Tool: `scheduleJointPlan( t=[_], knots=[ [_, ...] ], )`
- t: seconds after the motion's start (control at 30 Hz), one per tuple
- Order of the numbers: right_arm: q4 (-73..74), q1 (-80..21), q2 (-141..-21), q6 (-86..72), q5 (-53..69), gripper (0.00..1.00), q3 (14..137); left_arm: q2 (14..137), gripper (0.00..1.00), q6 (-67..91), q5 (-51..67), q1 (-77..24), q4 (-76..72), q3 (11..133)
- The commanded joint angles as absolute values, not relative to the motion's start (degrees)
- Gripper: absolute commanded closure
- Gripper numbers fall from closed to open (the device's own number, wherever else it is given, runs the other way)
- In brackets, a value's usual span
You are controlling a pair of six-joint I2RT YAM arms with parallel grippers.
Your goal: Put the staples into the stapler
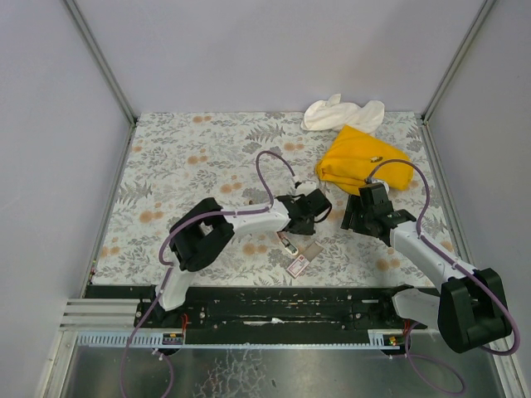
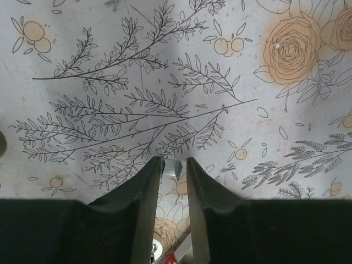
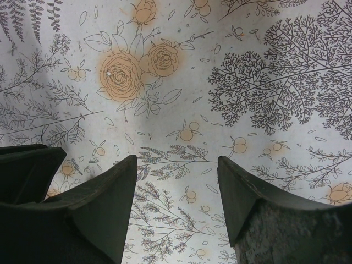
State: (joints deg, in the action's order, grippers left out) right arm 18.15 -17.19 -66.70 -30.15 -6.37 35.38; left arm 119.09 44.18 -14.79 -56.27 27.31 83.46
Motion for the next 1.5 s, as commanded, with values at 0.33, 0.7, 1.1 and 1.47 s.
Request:
scheduleJointPlan(
  t=[0.33,0.7,1.1,1.47],
  knots=[
    [17.5,-17.0,-65.2,-29.7,-6.0,0.33,35.1,120.5,0.7,41.7,-19.6,-58.1,32.7,83.2],
    [17.7,-17.0,-64.9,-29.8,-6.0,0.33,34.9,120.8,0.74,41.6,-19.4,-58.5,32.5,83.2],
    [18.1,-17.0,-64.3,-29.8,-6.1,0.33,35.0,120.4,0.73,41.4,-19.1,-58.9,32.7,83.2],
    [18.1,-17.0,-64.2,-29.9,-6.1,0.33,35.1,119.9,0.71,41.4,-19.0,-59.2,32.9,82.6]
  ],
)
